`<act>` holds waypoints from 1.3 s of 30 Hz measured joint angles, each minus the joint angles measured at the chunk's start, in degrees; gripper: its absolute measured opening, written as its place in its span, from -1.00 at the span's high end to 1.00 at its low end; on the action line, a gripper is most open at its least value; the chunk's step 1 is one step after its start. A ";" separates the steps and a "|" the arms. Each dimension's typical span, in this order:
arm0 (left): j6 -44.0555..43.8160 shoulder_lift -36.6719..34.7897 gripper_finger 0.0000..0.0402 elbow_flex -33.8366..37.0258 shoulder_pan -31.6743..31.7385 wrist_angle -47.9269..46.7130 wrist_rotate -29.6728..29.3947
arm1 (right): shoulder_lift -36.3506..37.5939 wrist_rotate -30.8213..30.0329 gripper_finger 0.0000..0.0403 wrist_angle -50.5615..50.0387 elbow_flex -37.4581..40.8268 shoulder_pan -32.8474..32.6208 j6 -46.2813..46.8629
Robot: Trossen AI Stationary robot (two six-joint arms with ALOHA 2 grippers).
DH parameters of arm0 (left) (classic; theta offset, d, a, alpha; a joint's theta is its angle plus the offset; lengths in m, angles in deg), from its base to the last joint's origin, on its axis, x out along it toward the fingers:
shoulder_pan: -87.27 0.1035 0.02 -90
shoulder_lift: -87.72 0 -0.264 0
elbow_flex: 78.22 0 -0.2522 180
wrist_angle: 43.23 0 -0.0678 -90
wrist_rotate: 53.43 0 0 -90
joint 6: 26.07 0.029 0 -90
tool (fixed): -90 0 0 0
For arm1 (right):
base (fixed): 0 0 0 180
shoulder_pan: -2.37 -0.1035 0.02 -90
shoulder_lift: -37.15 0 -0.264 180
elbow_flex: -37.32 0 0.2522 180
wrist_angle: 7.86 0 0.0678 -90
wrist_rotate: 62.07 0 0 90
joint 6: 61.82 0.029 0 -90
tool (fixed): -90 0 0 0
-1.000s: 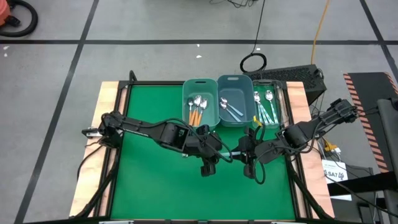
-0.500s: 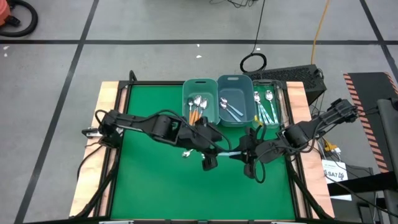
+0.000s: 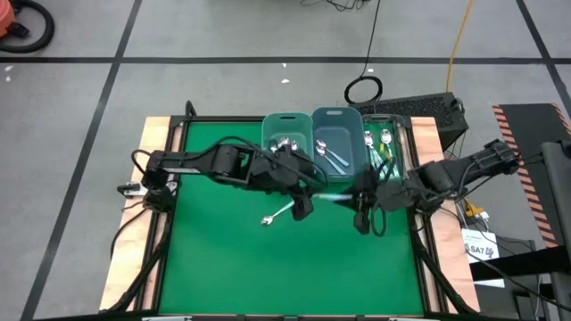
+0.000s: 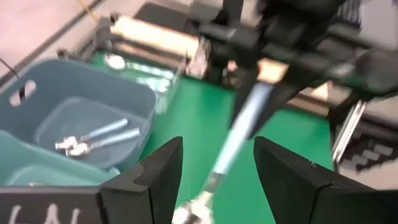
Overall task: Sort silverware by color (type)
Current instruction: Put the blue spoon into the blue bin
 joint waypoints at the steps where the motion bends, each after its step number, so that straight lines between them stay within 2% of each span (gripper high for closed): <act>1: 0.09 -0.20 -0.02 -0.11 0.20 0.77 -0.23 | 0.60 -0.04 0.74 -1.56 0.00 0.84 0.77; 9: 0.45 -0.75 -0.02 -0.11 2.09 1.02 -2.40 | 5.84 -0.04 0.74 -14.91 0.00 6.17 5.13; 15: 2.03 -0.60 -0.02 -0.11 2.90 1.50 -1.01 | 8.37 -2.24 0.74 -21.55 0.00 7.87 7.51; 22: 0.32 -0.38 -0.02 -0.04 2.48 1.51 -0.52 | 10.43 -7.48 0.74 -21.64 0.00 7.74 11.03; 27: -7.52 -0.36 -0.02 -0.04 1.98 1.41 -0.35 | 10.44 -7.59 0.74 -21.57 0.00 7.74 14.75; 39: -9.29 -0.34 -0.02 -0.04 0.09 -2.43 0.14 | 7.78 -7.57 0.74 -14.85 -0.02 7.32 16.36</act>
